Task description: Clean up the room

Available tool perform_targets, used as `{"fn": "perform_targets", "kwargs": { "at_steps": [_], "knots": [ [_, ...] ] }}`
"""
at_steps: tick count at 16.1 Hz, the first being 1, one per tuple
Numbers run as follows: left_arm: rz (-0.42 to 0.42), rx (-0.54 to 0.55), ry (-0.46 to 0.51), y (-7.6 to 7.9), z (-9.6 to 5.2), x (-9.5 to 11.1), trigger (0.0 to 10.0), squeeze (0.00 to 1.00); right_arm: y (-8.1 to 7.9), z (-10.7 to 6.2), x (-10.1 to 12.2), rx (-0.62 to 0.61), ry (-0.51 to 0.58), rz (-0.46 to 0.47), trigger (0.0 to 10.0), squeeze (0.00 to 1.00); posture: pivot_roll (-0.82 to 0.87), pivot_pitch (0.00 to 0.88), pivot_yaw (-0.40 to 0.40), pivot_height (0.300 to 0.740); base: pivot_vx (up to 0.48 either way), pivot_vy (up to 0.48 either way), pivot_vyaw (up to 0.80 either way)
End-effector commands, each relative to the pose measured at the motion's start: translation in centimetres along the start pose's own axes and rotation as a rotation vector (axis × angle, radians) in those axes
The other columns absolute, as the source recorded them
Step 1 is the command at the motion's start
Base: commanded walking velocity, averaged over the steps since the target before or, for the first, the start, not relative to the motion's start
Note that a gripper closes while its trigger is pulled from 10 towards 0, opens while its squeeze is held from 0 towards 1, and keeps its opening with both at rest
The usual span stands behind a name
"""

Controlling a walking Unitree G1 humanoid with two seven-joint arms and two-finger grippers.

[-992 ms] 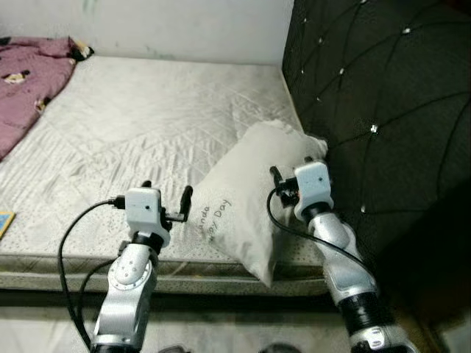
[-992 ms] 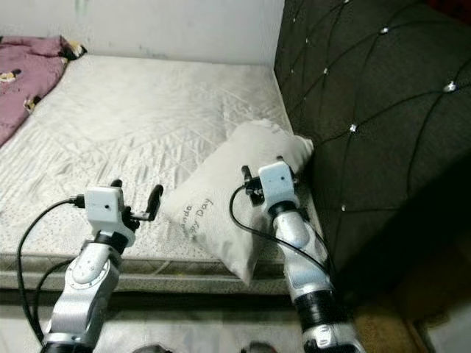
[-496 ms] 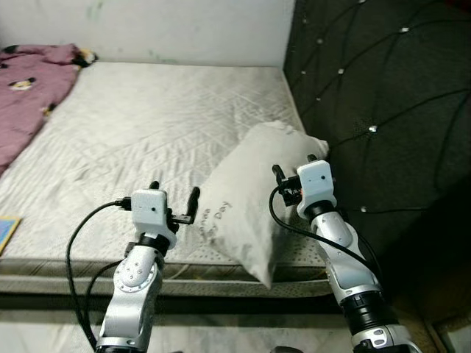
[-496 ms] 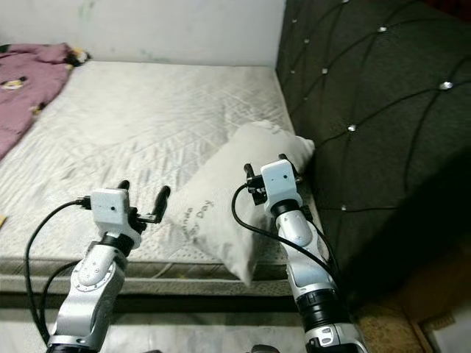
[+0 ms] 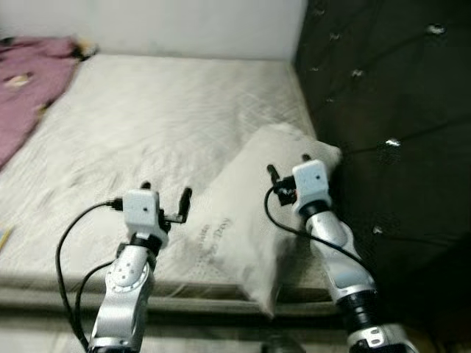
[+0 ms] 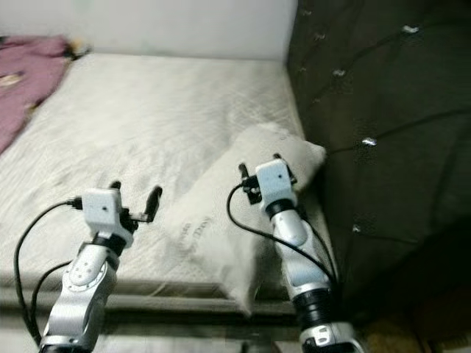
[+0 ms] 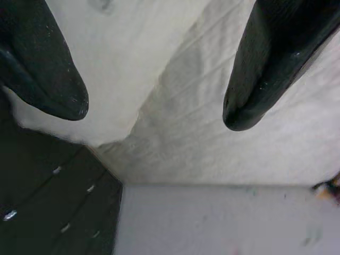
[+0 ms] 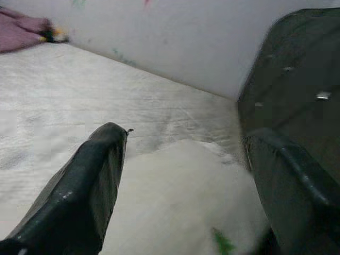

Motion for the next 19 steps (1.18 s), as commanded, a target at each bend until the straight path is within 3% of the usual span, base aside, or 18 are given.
{"fn": "perform_targets", "kwargs": {
  "at_steps": [1, 4, 8, 10, 13, 14, 15, 19],
  "knots": [
    [-0.002, -0.019, 0.004, 0.3, -0.2, 0.1, 10.0, 0.0, 0.2, 0.1, 0.3, -0.01, 0.009, 0.002, 10.0, 0.0, -0.07, 0.0, 0.004, 0.74, 0.311, 0.0, 0.0],
    [0.014, -0.004, -0.001, 0.1, -0.2, 0.0, 10.0, 0.0, 0.5, 0.1, 0.3, -0.016, 0.011, 0.001, 10.0, 0.0, -0.07, 0.0, 0.004, 0.74, 0.251, 0.0, 0.0],
    [0.101, 0.23, 0.007, -4.2, -1.6, 1.0, 10.0, 0.0, 3.4, -0.4, 2.5, -0.112, 0.068, 0.004, 10.0, 0.0, -0.06, 0.0, -0.004, 0.74, 0.0, 0.0, 0.0],
    [0.133, 0.29, 0.006, -5.7, -2.8, 0.9, 10.0, 0.0, 5.0, -1.2, 1.6, -0.166, 0.039, -0.019, 10.0, 0.0, -0.05, 0.0, -0.011, 0.74, 0.0, 0.0, 0.0],
    [0.175, 0.329, -0.006, -6.6, -3.6, 0.7, 10.0, 0.0, 6.5, -2.5, -0.1, -0.234, -0.01, -0.015, 10.0, 0.0, -0.04, 0.0, -0.004, 0.74, 0.0, 0.0, 0.0],
    [0.181, 0.356, -0.03, -7.2, -4.2, 0.3, 10.0, 0.0, 7.0, -3.8, -1.5, -0.275, -0.053, -0.003, 10.0, 0.0, -0.04, 0.0, 0.001, 0.74, 0.0, 0.0, 0.0],
    [0.15, 0.344, -0.037, -6.9, -4.2, 0.0, 10.0, 0.0, 6.8, -4.6, -2.0, -0.297, -0.074, 0.021, 10.0, 0.0, -0.04, 0.0, 0.006, 0.74, 0.0, 0.0, 0.0],
    [0.114, 0.303, -0.058, -5.8, -3.6, -0.8, 10.0, 0.0, 7.1, -5.0, -1.6, -0.327, -0.054, 0.043, 10.0, 0.0, -0.07, 0.0, 0.024, 0.74, 0.0, 0.0, -0.8]
  ]
}}
Point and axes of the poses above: a point about 5 cm out from each wrist's last joint towards the gripper, its own z axis pointing out of the wrist towards the gripper, its own x axis along the axis of the wrist's last joint, y = z × x, the point moved 4 cm from there along z, pointing out of the wrist towards the gripper, and after that the axes turned 9 degrees about z, right-handed, at the moved point
